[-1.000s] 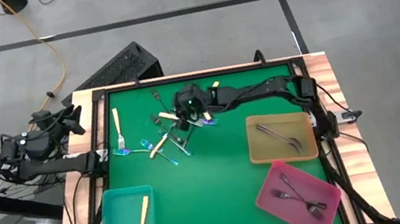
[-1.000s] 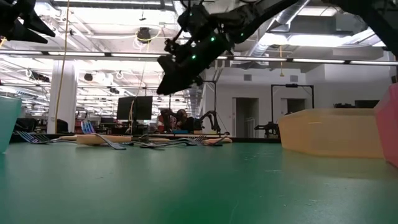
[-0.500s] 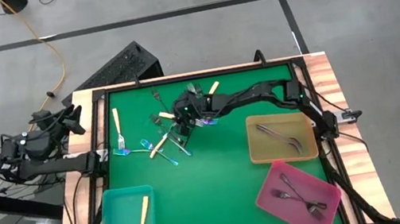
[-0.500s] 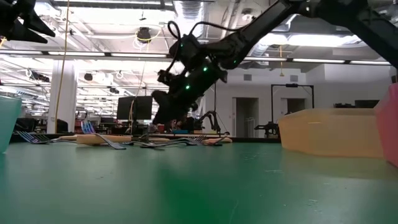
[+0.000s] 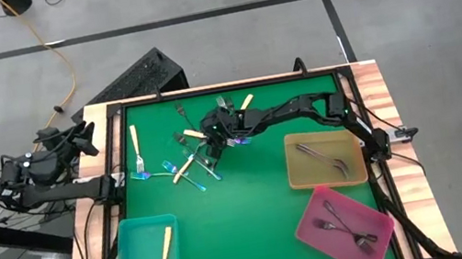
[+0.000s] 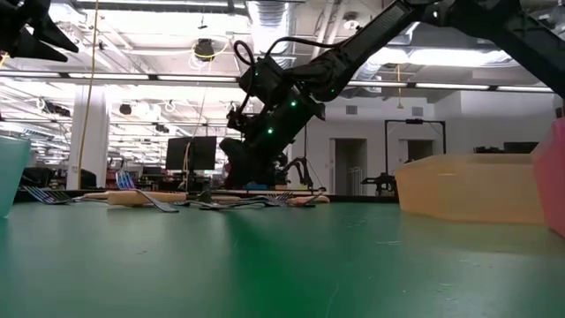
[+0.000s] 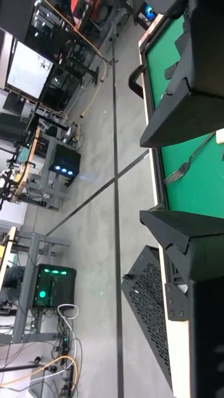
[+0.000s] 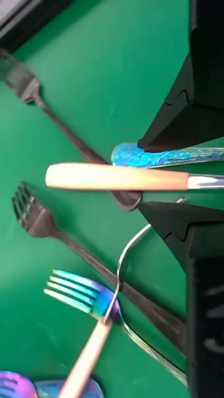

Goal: Sort silverware by color (type)
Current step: Put the yellow fork into the blue bin

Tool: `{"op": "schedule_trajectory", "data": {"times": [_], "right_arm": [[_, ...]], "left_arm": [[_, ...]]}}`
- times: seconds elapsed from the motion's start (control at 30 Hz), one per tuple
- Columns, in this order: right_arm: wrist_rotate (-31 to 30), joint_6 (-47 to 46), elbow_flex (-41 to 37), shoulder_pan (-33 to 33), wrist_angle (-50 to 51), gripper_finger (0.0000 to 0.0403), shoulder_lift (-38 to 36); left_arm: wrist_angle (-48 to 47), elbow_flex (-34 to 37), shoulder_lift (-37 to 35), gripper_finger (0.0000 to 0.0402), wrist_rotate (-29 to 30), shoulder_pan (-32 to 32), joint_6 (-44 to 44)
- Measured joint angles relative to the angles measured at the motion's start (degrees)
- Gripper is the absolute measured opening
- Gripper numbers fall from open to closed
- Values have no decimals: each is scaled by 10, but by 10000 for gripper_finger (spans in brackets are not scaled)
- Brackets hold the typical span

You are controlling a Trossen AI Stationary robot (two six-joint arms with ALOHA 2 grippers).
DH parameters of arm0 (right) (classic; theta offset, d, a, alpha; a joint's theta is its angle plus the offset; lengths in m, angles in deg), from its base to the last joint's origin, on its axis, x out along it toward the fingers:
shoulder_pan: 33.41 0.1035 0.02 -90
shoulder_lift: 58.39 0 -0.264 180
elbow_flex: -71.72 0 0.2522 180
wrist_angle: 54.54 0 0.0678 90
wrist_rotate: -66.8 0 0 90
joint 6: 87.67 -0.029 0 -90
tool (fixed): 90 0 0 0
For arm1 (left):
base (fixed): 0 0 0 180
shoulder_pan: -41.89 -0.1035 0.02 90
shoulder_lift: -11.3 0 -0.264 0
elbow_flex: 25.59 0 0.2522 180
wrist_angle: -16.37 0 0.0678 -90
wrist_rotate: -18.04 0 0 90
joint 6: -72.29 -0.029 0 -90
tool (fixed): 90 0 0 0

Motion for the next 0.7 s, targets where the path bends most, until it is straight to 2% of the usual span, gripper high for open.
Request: {"op": "schedule_trajectory", "data": {"times": [0.13,0.4,0.6,0.7], "right_arm": [[3,-62,18,4,57,159,-1],[-38,-81,26,9,182,159,-2],[-48,-68,26,9,204,156,-2],[-48,-68,26,12,208,136,-2]], "left_arm": [[0,0,0,158,0,0,0],[0,0,0,158,0,0,0],[0,0,0,158,-1,0,0],[0,0,0,158,-3,0,0]]}}
